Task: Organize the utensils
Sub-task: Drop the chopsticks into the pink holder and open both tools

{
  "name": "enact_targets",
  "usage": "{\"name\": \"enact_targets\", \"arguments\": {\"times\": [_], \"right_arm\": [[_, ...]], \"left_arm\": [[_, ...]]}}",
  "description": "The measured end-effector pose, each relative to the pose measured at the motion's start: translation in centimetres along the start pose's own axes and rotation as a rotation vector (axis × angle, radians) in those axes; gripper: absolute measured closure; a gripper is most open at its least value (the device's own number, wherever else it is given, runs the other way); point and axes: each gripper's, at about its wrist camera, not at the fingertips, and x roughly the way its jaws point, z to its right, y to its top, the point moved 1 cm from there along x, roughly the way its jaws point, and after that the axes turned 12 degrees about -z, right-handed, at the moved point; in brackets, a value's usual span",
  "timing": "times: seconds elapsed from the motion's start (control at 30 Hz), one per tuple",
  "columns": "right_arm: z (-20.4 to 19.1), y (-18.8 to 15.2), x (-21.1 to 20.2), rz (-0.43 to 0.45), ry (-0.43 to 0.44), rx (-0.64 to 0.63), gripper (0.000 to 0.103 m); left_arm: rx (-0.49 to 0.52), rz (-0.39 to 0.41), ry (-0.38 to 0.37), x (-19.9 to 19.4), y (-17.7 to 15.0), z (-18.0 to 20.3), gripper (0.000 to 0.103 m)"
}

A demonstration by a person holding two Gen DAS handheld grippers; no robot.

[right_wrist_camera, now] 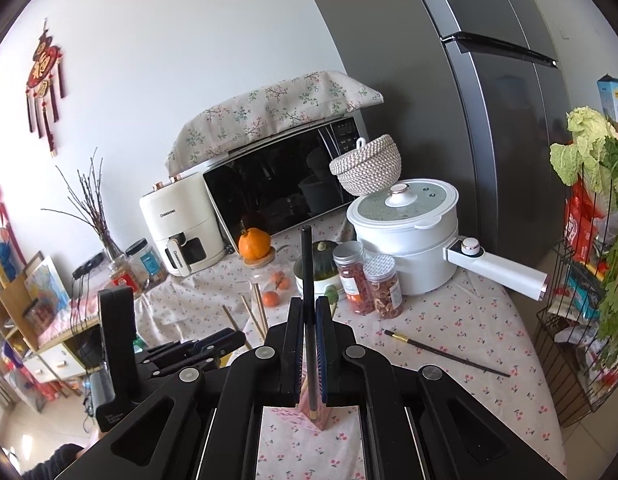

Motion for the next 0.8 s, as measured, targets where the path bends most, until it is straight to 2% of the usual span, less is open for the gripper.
{"name": "enact_targets", "arguments": {"times": [0.03,0.13,0.2,0.27,0.6,0.8], "right_arm": [[-0.1,0.1,0.1,0.004,0.003,-0.005,0.097],[-0.5,0.3,0.3,0.017,0.013,-0.017,0.097],[-0.9,0.5,0.4,0.028,0.021,-0.019,0.097],[-1.3,0.8,0.5,0.043,0.029,-0.022,0.097],[-2.6,1.6,2.0,0.100,0.057,-0.037,0.097],[-3.1,1.4,4.0,0.101,0.017,-0.061,0.097]], "left_arm": [[-0.019,-0.002,-0.006,-0.2,-0.1,-0.2,0.063],[-0.048,-0.014,-0.012,-1.0,-0.5,-0.8,0.054],[-0.070,-0.027,-0.011,-1.5,-0.9,-1.3,0.043],[-0.093,-0.042,-0.011,-1.9,-1.5,-1.9,0.039],[-0.119,-0.108,-0.005,-2.5,-3.7,-3.9,0.037],[-0.114,-0.127,0.001,-2.2,-4.0,-4.3,0.037]]}}
